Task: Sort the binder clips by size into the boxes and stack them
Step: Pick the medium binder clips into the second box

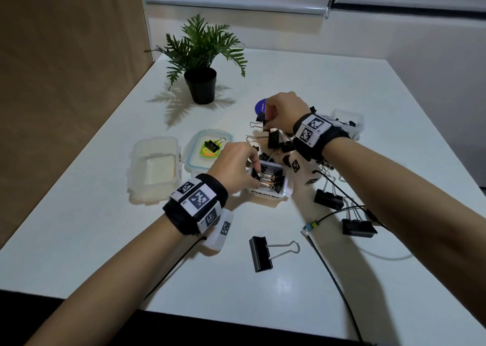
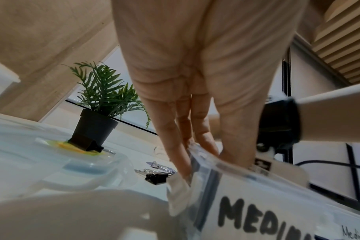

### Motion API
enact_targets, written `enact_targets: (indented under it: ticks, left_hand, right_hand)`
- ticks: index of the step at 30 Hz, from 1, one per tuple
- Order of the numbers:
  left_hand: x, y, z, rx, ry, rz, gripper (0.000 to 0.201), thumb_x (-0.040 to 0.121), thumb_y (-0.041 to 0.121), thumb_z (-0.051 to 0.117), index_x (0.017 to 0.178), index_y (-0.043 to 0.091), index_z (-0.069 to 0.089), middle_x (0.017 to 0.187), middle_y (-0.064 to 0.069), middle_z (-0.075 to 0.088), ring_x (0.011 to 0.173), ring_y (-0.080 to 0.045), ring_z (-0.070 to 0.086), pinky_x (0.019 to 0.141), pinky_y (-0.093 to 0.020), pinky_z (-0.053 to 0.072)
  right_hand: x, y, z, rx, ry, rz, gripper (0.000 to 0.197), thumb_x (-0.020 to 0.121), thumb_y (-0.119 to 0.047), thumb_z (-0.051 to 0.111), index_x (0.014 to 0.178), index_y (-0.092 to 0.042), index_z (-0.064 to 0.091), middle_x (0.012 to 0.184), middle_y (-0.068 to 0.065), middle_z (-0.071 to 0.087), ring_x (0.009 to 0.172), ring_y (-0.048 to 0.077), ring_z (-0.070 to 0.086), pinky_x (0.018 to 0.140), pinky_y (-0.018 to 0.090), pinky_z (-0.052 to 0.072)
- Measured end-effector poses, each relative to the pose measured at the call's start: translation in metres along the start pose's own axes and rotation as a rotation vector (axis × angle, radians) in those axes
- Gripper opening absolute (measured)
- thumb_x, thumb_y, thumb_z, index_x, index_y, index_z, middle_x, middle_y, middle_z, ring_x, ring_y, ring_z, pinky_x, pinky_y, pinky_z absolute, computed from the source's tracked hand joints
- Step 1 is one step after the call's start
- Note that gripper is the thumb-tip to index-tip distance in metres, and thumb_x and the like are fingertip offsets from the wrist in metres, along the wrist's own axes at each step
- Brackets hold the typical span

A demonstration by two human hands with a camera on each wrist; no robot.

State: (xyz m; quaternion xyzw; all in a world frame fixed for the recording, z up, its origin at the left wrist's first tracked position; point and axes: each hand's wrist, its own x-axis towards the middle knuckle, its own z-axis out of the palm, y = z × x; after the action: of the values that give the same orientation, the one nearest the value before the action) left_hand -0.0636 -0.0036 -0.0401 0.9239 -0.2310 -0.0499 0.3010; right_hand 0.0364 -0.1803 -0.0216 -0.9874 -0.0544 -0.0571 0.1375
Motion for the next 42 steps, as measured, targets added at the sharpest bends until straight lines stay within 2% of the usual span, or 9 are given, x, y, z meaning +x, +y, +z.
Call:
enact_targets:
  ticks: [5,10,16,18,23,30,35,39,42]
  left_hand:
    - [0.004,0.000,-0.001,-0.018,-0.004,-0.039,0.016,0.057,0.008,0.082,0.068,0.014,0.072,0.080,-0.007,0.070,0.076,-0.022,0.064,0.070,-0.038,0.055]
    - [0.009,0.002,-0.005,-0.038,-0.048,-0.116,0.013,0.061,0.007,0.085,0.068,0.012,0.074,0.064,0.004,0.060,0.057,-0.006,0.052,0.061,-0.022,0.044]
    - [0.009,0.005,-0.009,-0.064,-0.088,-0.121,0.012,0.063,0.007,0.084,0.071,0.012,0.075,0.058,0.002,0.061,0.054,-0.002,0.051,0.052,-0.014,0.036]
    - [0.007,0.006,-0.010,-0.070,-0.098,-0.118,0.012,0.063,0.007,0.083,0.071,0.012,0.075,0.060,-0.001,0.063,0.054,-0.004,0.053,0.054,-0.016,0.039]
    - [0.006,0.006,-0.014,-0.107,-0.133,-0.136,0.011,0.065,0.009,0.083,0.070,0.015,0.074,0.059,0.004,0.063,0.056,-0.005,0.056,0.055,-0.014,0.041]
    - [0.002,0.005,-0.013,-0.071,-0.165,-0.104,0.011,0.067,0.009,0.082,0.075,0.012,0.076,0.068,0.004,0.065,0.062,-0.006,0.054,0.062,-0.018,0.041]
    - [0.001,0.003,-0.017,-0.078,-0.175,-0.118,0.014,0.066,0.016,0.086,0.076,0.013,0.076,0.068,0.007,0.066,0.071,-0.008,0.060,0.072,-0.024,0.048]
    - [-0.001,0.003,-0.019,-0.091,-0.192,-0.106,0.014,0.068,0.015,0.085,0.078,0.011,0.076,0.071,0.003,0.069,0.072,-0.012,0.061,0.076,-0.030,0.053]
    - [-0.001,0.003,-0.019,-0.088,-0.199,-0.105,0.012,0.071,0.016,0.083,0.079,0.011,0.076,0.070,0.005,0.066,0.068,-0.011,0.060,0.067,-0.025,0.052]
  right_hand:
    - [-0.048,-0.003,-0.039,0.136,0.028,-0.103,0.032,0.063,-0.025,0.088,0.081,-0.020,0.061,0.073,-0.004,0.068,0.077,0.020,0.066,0.075,0.033,0.052]
    - [-0.100,-0.006,-0.064,0.331,-0.142,-0.239,0.022,0.066,-0.019,0.087,0.082,-0.011,0.074,0.069,-0.004,0.073,0.065,0.002,0.069,0.067,0.013,0.051]
    - [-0.121,-0.015,-0.045,0.151,-0.211,-0.371,0.011,0.070,-0.015,0.084,0.078,-0.016,0.078,0.059,-0.026,0.059,0.060,-0.015,0.059,0.062,0.009,0.045]
    - [-0.124,-0.017,-0.038,0.164,-0.198,-0.361,0.010,0.069,-0.015,0.084,0.077,-0.017,0.077,0.061,-0.021,0.064,0.061,-0.012,0.060,0.062,0.010,0.046]
    - [-0.129,-0.019,-0.021,0.233,-0.167,-0.359,0.008,0.070,-0.015,0.084,0.075,-0.015,0.077,0.073,-0.003,0.075,0.066,0.006,0.070,0.068,0.029,0.056]
    - [-0.135,-0.011,-0.016,-0.059,-0.163,-0.327,0.004,0.079,-0.031,0.075,0.082,-0.034,0.076,0.086,-0.016,0.070,0.083,0.004,0.062,0.061,0.022,0.043]
    - [-0.136,-0.004,-0.018,-0.150,-0.213,-0.429,0.011,0.084,-0.039,0.068,0.086,-0.033,0.077,0.101,-0.016,0.059,0.095,0.006,0.041,0.056,0.018,0.031]
    - [-0.137,0.001,-0.022,-0.170,-0.243,-0.457,0.017,0.085,-0.041,0.064,0.092,-0.032,0.077,0.104,-0.012,0.059,0.101,0.011,0.045,0.066,0.022,0.036]
    - [-0.139,0.000,-0.022,-0.101,-0.233,-0.450,0.020,0.083,-0.043,0.063,0.094,-0.033,0.077,0.100,-0.010,0.060,0.098,0.012,0.049,0.073,0.022,0.038]
